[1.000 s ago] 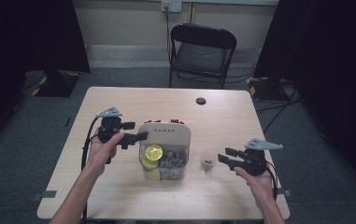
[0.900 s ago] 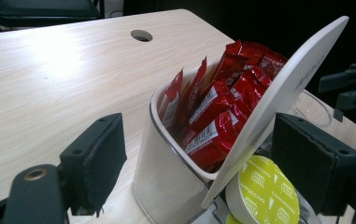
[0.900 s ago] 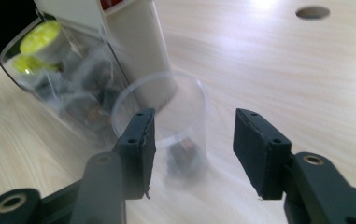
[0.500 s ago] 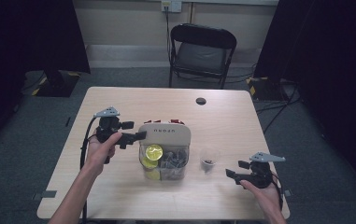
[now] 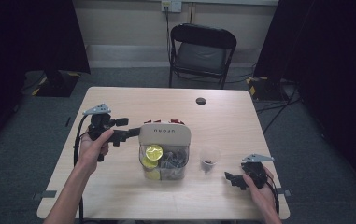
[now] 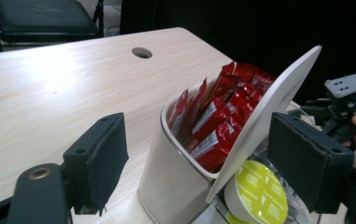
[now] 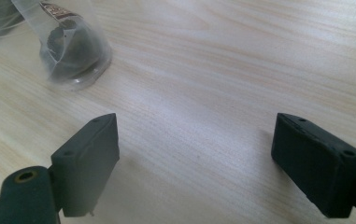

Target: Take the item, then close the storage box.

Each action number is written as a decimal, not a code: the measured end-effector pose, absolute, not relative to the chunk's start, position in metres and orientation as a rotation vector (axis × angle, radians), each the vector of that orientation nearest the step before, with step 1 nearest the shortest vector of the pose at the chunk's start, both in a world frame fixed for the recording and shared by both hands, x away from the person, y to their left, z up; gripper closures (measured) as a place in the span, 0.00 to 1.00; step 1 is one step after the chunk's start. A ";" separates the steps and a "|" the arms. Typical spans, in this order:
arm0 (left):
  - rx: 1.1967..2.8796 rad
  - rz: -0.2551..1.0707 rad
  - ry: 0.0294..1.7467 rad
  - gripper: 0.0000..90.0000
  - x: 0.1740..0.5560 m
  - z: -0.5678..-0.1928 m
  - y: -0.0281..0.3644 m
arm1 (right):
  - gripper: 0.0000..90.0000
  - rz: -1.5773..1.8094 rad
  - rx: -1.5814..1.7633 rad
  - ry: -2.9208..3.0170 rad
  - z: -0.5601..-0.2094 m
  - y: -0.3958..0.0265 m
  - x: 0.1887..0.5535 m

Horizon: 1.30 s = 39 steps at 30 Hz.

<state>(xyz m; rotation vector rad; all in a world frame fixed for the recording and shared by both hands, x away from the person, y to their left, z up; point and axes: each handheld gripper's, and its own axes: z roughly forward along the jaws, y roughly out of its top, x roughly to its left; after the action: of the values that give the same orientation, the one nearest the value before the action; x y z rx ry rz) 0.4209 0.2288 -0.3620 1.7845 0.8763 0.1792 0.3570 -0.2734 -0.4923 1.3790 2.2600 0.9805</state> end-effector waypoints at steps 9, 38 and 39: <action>1.718 0.200 0.919 0.22 0.423 -0.360 0.244 | 0.15 0.921 1.308 2.236 -0.497 -0.268 0.354; 1.713 0.203 0.999 0.22 0.445 -0.377 0.229 | 0.11 0.946 1.310 2.195 -0.500 -0.269 0.351; 1.712 0.202 0.996 0.22 0.444 -0.376 0.228 | 0.12 0.946 1.310 2.195 -0.500 -0.269 0.351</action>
<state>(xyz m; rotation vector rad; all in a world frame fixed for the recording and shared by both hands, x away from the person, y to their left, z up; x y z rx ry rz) 0.4443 0.2283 -0.3763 1.7119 0.9963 0.2023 0.3509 -0.2688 -0.5005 1.3099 2.1950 0.9461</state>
